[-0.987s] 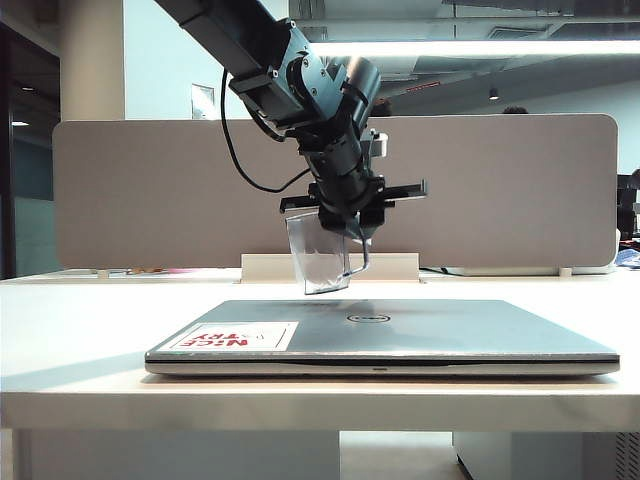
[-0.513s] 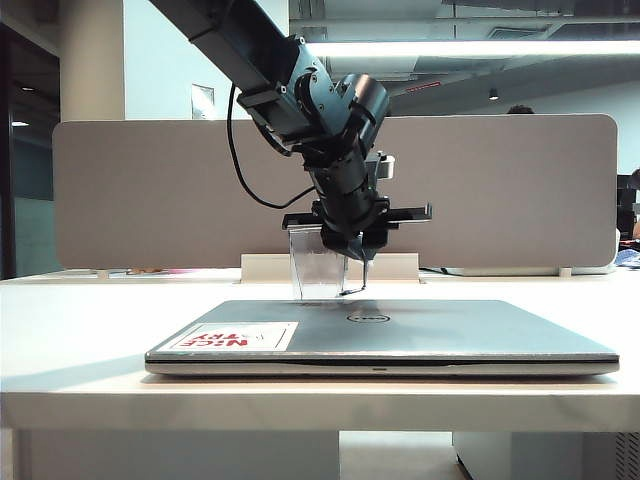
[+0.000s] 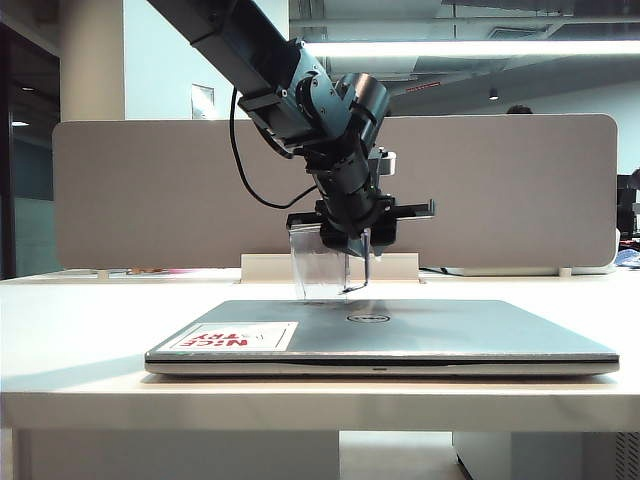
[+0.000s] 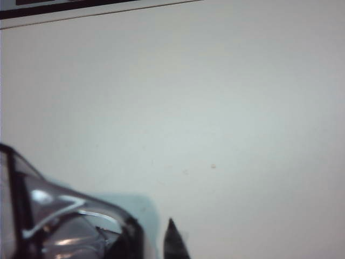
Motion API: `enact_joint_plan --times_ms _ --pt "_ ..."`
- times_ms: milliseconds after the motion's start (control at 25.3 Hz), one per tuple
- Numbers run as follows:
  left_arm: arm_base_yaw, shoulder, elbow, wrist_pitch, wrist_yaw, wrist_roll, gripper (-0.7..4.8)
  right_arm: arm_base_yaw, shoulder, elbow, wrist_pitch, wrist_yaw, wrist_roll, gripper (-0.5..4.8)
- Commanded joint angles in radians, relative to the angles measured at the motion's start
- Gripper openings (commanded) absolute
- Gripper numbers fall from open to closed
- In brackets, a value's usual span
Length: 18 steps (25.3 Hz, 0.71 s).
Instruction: Pick up the water cup and place it on the side of the laptop away from you.
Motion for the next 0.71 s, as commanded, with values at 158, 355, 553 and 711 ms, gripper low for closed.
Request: enact_joint_plan --times_ms 158,355,553,711 --pt "-0.002 0.0 0.005 0.014 0.006 -0.002 0.92 0.001 -0.002 -0.006 0.01 -0.002 -0.001 -0.01" --pt "-0.004 0.0 0.005 -0.024 0.043 -0.002 0.92 0.001 -0.002 -0.006 0.01 -0.002 -0.001 -0.01" --pt "-0.02 -0.005 0.007 -0.109 0.042 -0.002 0.92 0.001 -0.002 -0.006 0.01 -0.001 -0.001 -0.01" --pt "-0.032 -0.014 0.007 -0.187 0.042 -0.002 0.92 0.0 -0.002 -0.006 0.01 -0.001 -0.001 -0.01"
